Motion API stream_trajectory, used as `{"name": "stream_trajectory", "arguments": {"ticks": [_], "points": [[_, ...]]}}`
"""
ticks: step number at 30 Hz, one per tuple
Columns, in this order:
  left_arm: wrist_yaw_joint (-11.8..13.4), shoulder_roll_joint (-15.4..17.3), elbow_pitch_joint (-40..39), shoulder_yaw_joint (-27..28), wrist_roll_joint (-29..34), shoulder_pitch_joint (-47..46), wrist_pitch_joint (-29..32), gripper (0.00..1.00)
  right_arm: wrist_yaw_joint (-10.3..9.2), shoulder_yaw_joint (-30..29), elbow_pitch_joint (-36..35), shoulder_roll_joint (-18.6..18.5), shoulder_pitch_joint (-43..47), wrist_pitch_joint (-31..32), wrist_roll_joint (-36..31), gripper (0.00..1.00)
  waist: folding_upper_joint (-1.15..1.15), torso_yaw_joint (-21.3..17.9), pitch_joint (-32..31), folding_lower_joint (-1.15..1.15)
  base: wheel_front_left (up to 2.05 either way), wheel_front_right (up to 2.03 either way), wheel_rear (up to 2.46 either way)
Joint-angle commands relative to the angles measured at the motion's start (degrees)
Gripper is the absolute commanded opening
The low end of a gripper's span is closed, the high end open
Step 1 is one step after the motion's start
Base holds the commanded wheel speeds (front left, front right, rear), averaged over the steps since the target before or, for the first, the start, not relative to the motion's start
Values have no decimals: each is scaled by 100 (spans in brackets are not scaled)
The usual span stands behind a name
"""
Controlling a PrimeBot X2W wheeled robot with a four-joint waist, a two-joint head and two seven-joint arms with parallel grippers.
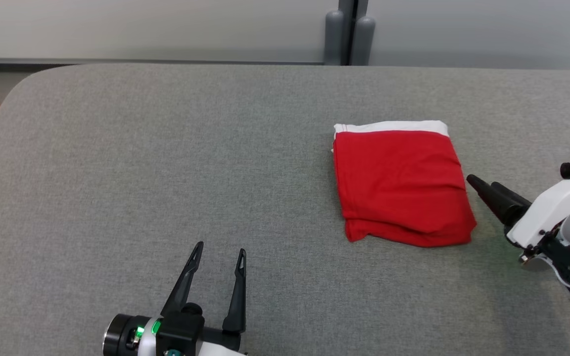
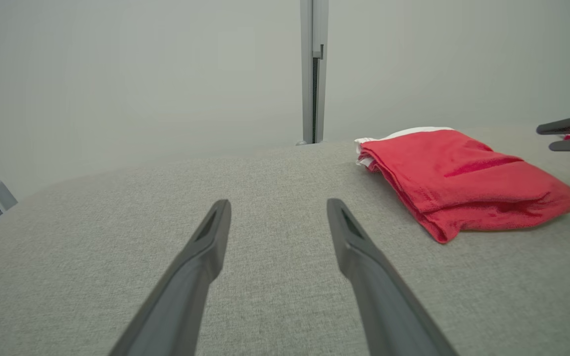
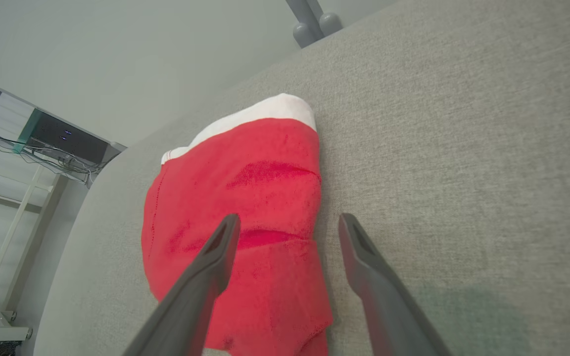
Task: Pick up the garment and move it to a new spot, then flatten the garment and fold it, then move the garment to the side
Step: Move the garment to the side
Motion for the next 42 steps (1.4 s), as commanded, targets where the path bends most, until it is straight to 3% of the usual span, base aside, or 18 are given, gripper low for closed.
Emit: {"name": "stream_trajectory", "arguments": {"ticks": [1,6,8,9,11,19,31,42], "points": [[28,19,13,-23,-24,-128,-25,100,-1,7,-18,-95,-104,106,103,100,0,204,258,0,0,0,0],[78,19,40,-171,-62,-332,-25,100,-1,142,44,-360,-293,460,520,100,0,369,497,0,0,0,0],[110,19,41,-207,-53,-384,-25,100,-1,204,99,-432,-361,510,586,46,0,403,560,0,0,0,0],[114,19,43,-223,-54,-406,-25,100,-1,240,132,-437,-379,536,637,34,0,412,586,0,0,0,0],[138,19,55,-237,-51,-462,-25,100,-1,302,111,-414,-421,568,735,0,0,413,631,0,0,0,0],[139,19,70,-191,31,-567,-25,100,-1,501,-140,-780,-469,-48,660,0,0,211,721,0,0,0,0],[-37,57,83,-24,251,-727,-25,100,-1,848,-441,-1881,-711,-614,321,0,0,-742,946,0,0,0,0],[-139,172,68,1,419,-1025,-25,100,-1,796,-23,-2555,-1137,-1194,26,0,0,-1280,1421,0,0,0,0]]}}
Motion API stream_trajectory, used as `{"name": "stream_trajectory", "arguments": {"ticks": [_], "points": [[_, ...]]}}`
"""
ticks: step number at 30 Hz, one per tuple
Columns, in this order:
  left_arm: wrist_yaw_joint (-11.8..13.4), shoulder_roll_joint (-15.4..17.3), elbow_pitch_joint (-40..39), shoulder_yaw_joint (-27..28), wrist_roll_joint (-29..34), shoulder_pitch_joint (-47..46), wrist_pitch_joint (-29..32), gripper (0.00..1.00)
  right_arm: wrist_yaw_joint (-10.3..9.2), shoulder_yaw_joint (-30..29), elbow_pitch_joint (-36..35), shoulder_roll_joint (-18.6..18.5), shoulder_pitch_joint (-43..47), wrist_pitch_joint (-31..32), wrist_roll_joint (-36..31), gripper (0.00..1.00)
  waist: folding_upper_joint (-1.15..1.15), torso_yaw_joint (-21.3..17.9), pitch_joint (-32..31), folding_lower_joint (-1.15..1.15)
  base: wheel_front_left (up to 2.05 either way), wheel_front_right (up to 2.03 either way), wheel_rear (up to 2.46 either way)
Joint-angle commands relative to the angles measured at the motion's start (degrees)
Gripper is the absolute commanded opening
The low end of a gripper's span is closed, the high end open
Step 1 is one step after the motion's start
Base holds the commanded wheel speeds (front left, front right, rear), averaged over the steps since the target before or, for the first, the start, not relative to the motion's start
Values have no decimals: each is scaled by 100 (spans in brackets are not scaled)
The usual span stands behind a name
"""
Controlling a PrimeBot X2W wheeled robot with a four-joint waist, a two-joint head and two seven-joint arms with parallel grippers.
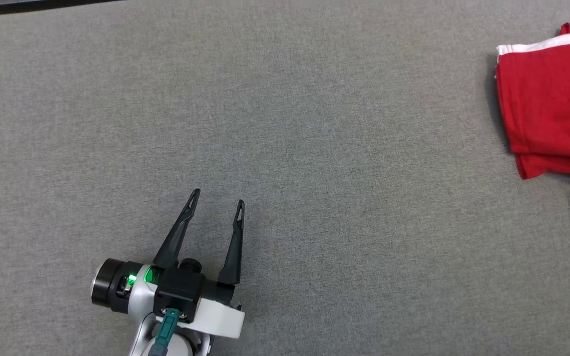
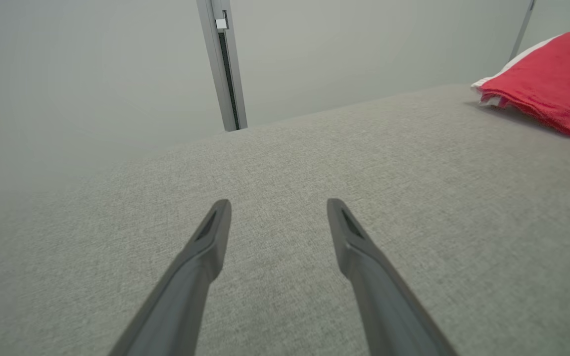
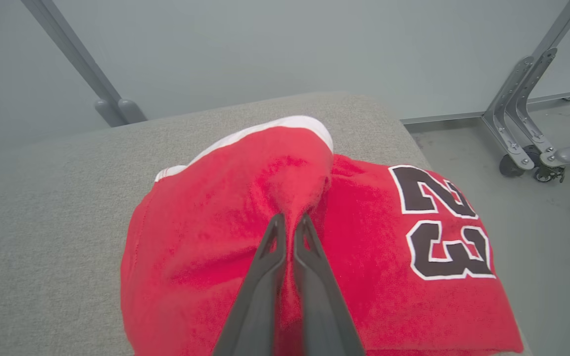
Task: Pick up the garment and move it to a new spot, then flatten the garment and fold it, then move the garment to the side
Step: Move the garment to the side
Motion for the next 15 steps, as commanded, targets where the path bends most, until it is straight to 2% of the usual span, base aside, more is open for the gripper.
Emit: {"name": "stream_trajectory", "arguments": {"ticks": [1,7,8,9,10,15], "points": [[-8,22,-7,9,26,-84,-25,100,-3,-16,30,-50,-84,-51,-22,0,0,-67,105,0,0,0,0],[-40,39,33,-36,38,-243,-25,100,-3,45,467,-97,-319,-496,-279,0,0,-19,230,0,0,0,0],[-44,35,43,-47,32,-265,-25,100,-3,46,581,-77,-341,-567,-308,9,0,9,225,0,0,0,0],[-39,31,58,-51,20,-279,-25,100,-3,51,731,-66,-358,-642,-373,46,0,36,213,0,0,0,0],[-30,25,71,-58,6,-282,-25,100,-3,65,875,-51,-387,-738,-456,100,0,66,190,0,0,0,0],[55,-23,128,-63,-105,-143,-25,100,-3,242,1513,119,-404,-1267,-1027,100,0,243,-112,0,0,0,0]]}}
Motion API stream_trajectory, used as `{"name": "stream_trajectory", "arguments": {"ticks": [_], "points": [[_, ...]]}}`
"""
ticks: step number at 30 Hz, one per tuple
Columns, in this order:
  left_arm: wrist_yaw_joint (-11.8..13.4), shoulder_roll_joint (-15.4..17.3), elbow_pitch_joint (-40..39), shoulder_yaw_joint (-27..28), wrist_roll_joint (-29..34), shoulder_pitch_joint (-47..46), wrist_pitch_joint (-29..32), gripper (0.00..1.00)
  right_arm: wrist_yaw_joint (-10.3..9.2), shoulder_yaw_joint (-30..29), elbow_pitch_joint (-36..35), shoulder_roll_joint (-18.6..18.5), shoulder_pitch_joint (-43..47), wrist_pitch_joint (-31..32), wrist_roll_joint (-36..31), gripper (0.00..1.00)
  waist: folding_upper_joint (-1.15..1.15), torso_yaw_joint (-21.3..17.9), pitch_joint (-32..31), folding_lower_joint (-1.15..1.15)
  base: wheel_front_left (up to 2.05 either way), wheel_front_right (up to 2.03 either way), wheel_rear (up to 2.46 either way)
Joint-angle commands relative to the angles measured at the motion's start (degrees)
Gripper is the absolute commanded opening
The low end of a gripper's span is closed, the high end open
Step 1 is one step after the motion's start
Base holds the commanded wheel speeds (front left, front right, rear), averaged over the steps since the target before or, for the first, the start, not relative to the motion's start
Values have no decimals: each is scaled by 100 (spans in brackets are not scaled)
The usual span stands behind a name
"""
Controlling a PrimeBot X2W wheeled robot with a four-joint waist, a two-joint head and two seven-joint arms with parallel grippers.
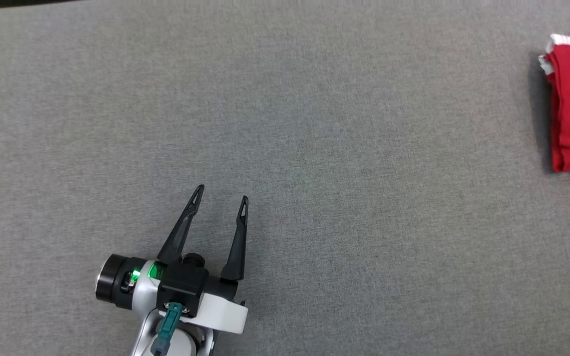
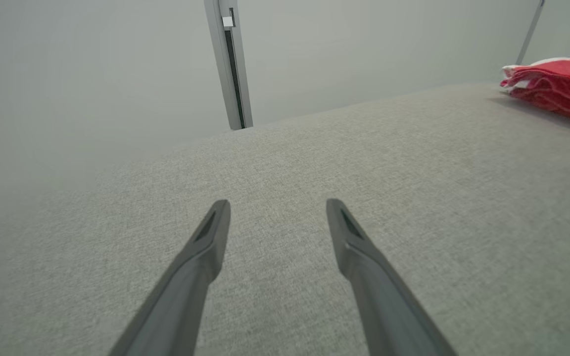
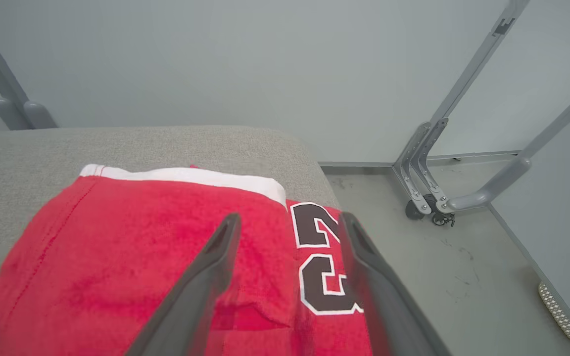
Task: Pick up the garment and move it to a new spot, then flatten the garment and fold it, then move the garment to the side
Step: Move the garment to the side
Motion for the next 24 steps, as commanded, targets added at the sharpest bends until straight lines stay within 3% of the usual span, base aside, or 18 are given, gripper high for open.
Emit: {"name": "stream_trajectory", "arguments": {"ticks": [1,5,8,19,24], "points": [[49,-14,8,24,-73,67,-25,100,-3,93,154,95,10,-232,-280,100,0,127,-252,0,0,0,0],[128,-45,-22,134,-265,289,-25,100,-3,277,294,560,165,-568,-905,100,0,222,-681,0,0,0,0],[179,-73,-71,293,-451,497,-25,100,-3,72,89,997,317,-642,-1359,100,0,277,-1007,0,0,0,0],[-22,-113,-292,934,-1103,1035,-25,100,-3,-2593,-2187,3361,2864,-640,-3939,100,0,601,-1862,0,0,0,0],[-126,-113,-277,1098,-1167,1221,-25,100,-3,-3232,-3329,4252,3845,-642,-4633,100,0,677,-2178,0,0,0,0]]}}
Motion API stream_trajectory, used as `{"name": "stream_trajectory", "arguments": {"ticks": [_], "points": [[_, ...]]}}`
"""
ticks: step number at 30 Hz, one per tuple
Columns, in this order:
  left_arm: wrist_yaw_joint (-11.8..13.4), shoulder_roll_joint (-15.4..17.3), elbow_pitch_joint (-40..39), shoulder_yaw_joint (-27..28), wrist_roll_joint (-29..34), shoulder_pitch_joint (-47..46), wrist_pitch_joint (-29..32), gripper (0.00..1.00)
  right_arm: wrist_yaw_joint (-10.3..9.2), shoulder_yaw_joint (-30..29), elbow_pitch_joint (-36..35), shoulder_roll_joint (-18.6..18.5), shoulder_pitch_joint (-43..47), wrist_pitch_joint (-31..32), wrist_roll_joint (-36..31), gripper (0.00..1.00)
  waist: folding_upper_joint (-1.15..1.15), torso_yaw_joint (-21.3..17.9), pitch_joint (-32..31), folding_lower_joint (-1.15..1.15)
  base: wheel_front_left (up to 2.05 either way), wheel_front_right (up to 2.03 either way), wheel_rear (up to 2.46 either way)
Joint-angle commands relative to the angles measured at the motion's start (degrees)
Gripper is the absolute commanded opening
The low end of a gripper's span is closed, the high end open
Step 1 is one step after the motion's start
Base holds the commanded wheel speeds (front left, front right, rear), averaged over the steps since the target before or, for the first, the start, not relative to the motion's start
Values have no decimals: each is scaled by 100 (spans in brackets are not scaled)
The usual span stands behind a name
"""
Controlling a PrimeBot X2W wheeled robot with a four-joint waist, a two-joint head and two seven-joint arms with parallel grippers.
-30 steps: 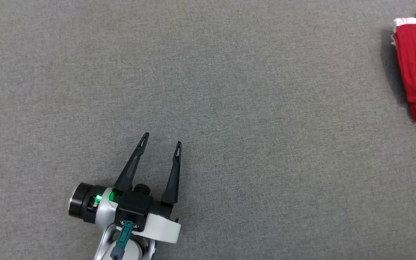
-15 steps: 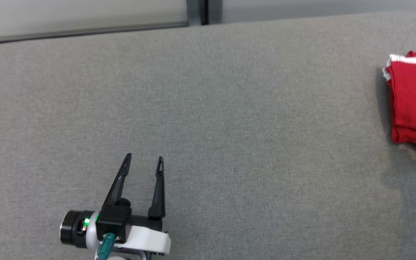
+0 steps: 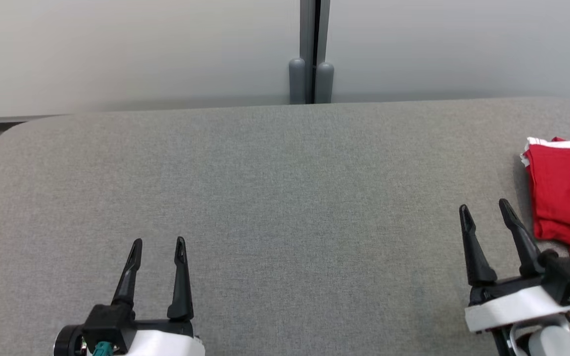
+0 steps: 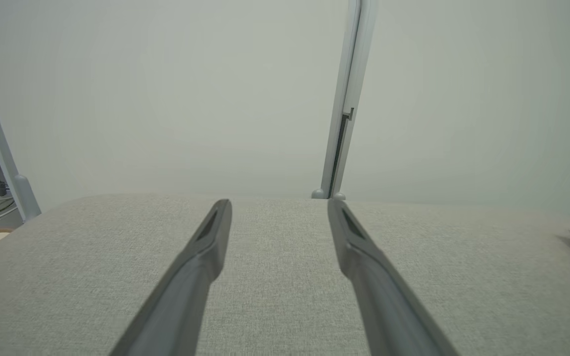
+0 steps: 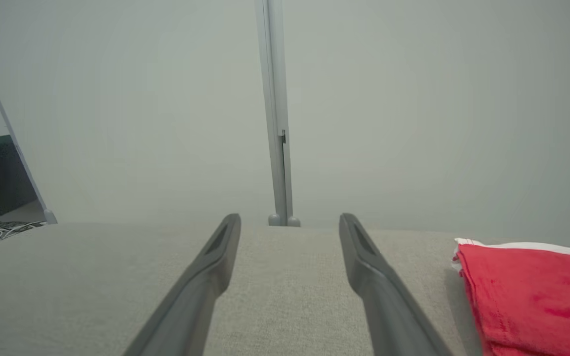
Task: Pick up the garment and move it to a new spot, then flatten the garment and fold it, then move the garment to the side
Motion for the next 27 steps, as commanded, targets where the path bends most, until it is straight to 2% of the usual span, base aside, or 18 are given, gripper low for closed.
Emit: {"name": "stream_trajectory", "arguments": {"ticks": [1,6,27], "points": [[-47,17,32,51,10,147,-25,100,-3,-167,-302,196,342,-28,-165,100,0,65,-265,0,0,0,0],[-44,15,123,199,161,405,-25,100,-3,-283,-670,562,955,-27,-385,100,0,31,-516,0,0,0,0],[-197,16,352,343,414,622,-25,100,-3,-212,-541,763,1233,-28,-352,100,0,28,-724,0,0,0,0]]}}
